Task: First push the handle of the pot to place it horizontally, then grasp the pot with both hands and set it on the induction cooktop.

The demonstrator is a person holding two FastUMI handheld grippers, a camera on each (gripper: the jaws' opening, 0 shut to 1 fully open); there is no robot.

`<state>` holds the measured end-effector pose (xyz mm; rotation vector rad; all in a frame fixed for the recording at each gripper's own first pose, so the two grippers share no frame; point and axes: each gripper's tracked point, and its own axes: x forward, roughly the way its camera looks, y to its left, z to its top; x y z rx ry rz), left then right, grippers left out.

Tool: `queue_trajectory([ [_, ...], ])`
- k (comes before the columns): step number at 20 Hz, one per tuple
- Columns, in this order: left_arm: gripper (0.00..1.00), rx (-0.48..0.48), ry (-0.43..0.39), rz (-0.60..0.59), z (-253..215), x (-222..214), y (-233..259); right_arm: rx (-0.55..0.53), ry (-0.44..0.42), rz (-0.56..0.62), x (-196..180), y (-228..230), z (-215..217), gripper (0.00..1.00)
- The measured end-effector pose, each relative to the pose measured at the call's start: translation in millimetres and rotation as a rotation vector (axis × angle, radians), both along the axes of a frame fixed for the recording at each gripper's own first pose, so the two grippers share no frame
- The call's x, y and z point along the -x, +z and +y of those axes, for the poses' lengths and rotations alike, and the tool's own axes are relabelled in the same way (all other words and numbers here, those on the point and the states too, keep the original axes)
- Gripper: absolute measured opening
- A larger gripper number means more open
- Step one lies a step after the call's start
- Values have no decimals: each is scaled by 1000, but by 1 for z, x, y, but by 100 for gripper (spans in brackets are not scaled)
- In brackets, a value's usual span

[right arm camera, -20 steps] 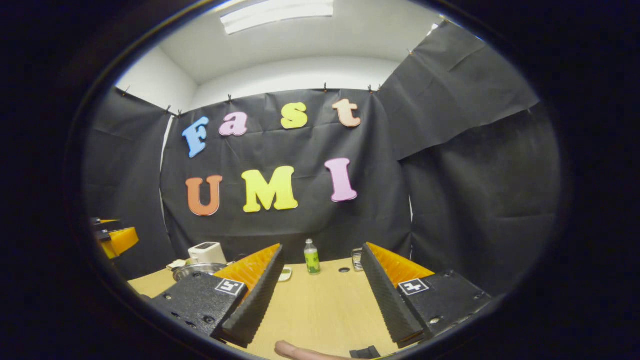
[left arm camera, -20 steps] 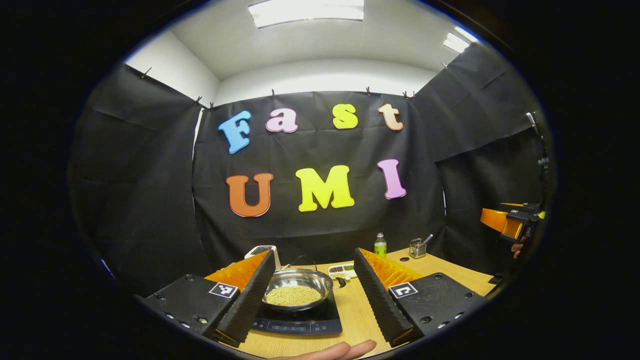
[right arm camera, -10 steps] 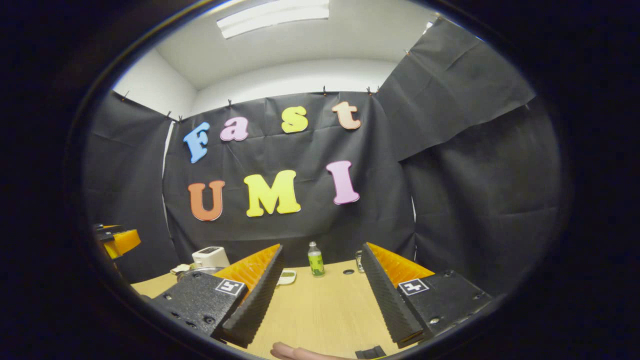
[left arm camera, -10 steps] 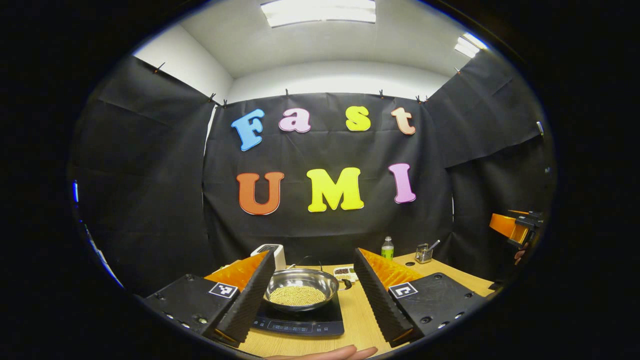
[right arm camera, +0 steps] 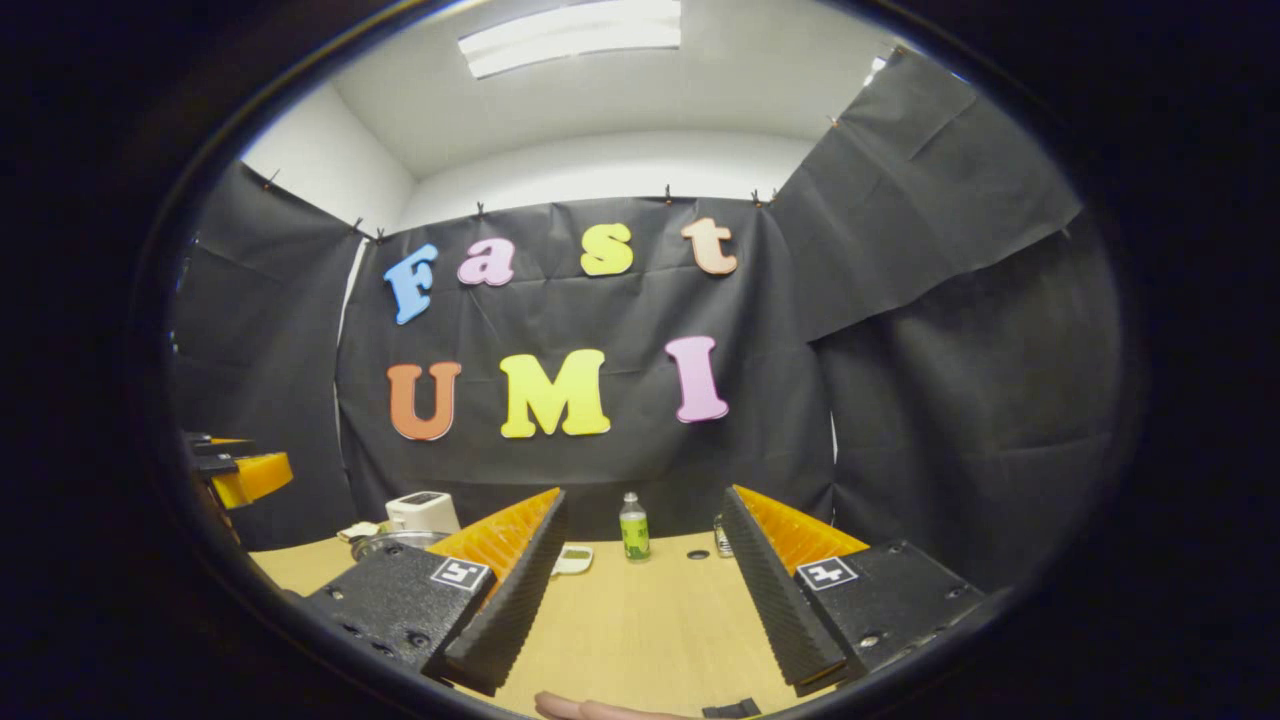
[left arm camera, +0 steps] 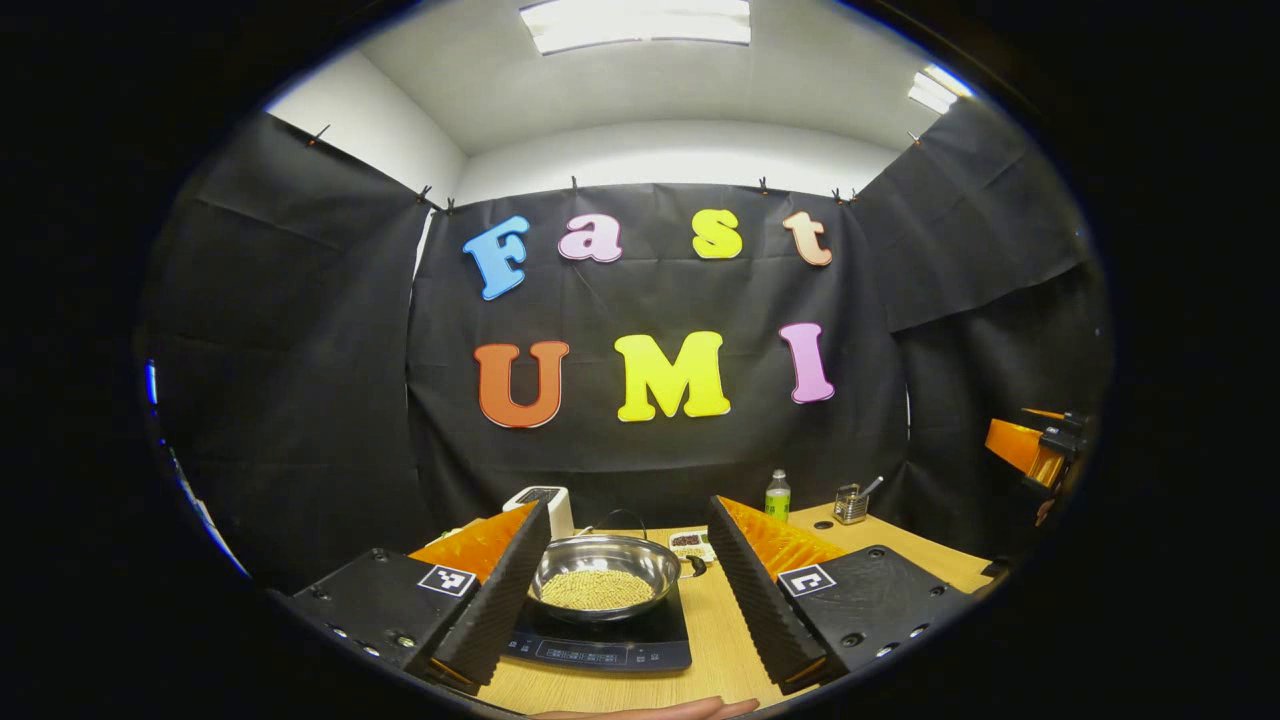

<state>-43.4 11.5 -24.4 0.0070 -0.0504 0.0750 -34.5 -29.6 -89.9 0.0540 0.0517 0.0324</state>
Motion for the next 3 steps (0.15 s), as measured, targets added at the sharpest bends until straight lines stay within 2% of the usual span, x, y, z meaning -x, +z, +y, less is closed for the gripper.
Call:
queue_trajectory([
  [2, 94, 9, 2, -6, -1, 0, -2, 24, -7, -26, 1, 2, -2, 95],
  [3, 84, 12, 5, -9, -1, 0, -1, 38, -11, -42, 1, 4, -2, 96],
])
